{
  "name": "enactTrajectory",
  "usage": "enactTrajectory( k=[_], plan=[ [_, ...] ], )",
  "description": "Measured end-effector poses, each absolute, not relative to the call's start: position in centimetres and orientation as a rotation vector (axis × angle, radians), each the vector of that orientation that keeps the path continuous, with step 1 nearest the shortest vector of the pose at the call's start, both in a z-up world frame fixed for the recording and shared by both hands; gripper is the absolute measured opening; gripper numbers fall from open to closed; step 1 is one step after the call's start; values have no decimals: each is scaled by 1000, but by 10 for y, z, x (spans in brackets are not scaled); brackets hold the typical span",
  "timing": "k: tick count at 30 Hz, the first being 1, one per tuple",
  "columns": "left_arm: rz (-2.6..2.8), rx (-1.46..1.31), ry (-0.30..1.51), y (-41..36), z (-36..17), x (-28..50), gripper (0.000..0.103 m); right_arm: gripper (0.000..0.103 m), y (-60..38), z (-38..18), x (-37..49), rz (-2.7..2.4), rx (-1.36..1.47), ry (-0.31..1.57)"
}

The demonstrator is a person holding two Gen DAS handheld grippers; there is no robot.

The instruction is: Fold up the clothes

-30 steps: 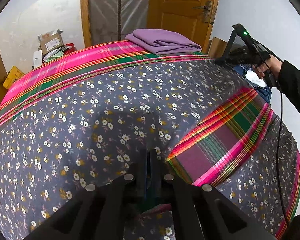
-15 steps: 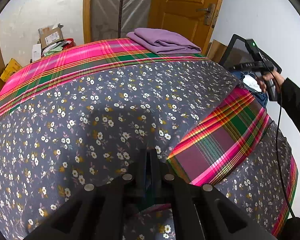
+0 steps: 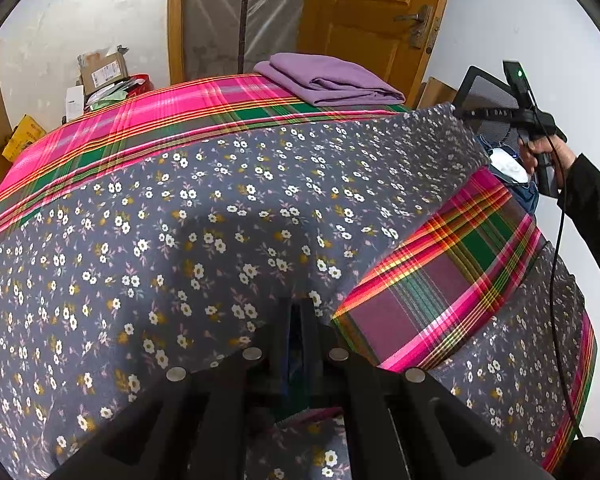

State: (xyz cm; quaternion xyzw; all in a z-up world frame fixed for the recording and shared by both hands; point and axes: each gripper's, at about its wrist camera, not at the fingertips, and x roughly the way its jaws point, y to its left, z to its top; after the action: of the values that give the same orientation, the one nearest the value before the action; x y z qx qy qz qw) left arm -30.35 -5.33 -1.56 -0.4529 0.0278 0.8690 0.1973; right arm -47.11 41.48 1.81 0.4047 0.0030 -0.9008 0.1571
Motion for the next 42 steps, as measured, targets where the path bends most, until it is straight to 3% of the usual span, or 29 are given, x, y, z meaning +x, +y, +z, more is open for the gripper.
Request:
enactTrajectory(
  k=[3,7,14,16,20,23,27,29,31,34,39,42],
  plan=[
    [2433,-1254,65,-54,-11,-299,3,31,431,18,-476,-2661,1221,20],
    [2436,-1209,42,-57,-1,-291,3,31,465,2,-473,-2697,1351,-225],
    [2443,-1201,-1,-55,1,-292,3,31,453,-6,-428,-2574,1319,-361],
    [2440,-1200,-6,-56,0,-288,3,31,457,-17,-414,-2531,1357,-502],
    [2440,-1203,-8,-58,0,-284,3,32,488,-43,-392,-2390,1302,-981],
    [2440,-1207,-19,-58,0,-283,3,34,496,-57,-384,-2264,1235,-1183],
    [2438,-1203,-27,-55,1,-281,3,37,486,-60,-390,-2244,1233,-1195],
    [2438,-1203,-23,-54,1,-280,3,33,486,-60,-394,-2268,1252,-1187],
    [2440,-1207,-21,-54,0,-279,3,17,485,-61,-396,-2321,1287,-1138],
    [2444,-1215,-22,-55,-1,-279,3,7,482,-49,-388,-2415,1255,-1039],
    [2457,-1214,-39,-59,0,-280,3,7,483,-37,-375,-2503,1210,-958],
    [2465,-1207,-51,-62,2,-278,3,13,482,-44,-377,-2539,1325,-894]
  ],
)
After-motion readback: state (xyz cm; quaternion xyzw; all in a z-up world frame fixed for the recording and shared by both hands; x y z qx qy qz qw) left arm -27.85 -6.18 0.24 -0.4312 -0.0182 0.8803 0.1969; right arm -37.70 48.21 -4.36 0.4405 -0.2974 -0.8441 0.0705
